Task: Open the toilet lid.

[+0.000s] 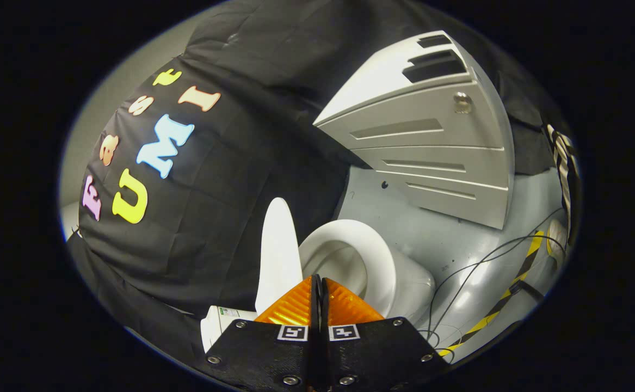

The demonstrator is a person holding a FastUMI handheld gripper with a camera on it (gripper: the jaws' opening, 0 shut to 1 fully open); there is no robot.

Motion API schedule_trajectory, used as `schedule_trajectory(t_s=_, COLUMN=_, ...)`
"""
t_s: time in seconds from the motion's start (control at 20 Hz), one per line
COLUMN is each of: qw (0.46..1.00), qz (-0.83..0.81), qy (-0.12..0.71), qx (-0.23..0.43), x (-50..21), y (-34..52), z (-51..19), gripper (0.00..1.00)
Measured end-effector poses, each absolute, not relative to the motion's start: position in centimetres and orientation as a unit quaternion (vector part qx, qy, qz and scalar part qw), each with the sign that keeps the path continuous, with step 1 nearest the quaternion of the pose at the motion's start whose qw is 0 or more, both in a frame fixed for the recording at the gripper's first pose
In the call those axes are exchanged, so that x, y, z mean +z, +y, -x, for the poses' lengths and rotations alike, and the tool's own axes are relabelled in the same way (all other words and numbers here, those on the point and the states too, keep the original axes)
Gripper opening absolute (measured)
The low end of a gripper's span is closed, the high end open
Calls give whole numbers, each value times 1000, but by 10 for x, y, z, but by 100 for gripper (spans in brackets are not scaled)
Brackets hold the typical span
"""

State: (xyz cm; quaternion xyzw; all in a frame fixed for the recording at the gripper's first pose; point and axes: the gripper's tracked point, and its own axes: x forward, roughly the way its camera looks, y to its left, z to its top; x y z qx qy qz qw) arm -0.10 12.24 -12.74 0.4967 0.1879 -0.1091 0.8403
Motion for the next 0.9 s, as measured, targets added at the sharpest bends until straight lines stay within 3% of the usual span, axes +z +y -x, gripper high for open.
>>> schedule_trajectory(t_s=0.9, qw=911, qz=-383, qy=138, qx=-63, x=-24, y=167, z=-5, gripper=0)
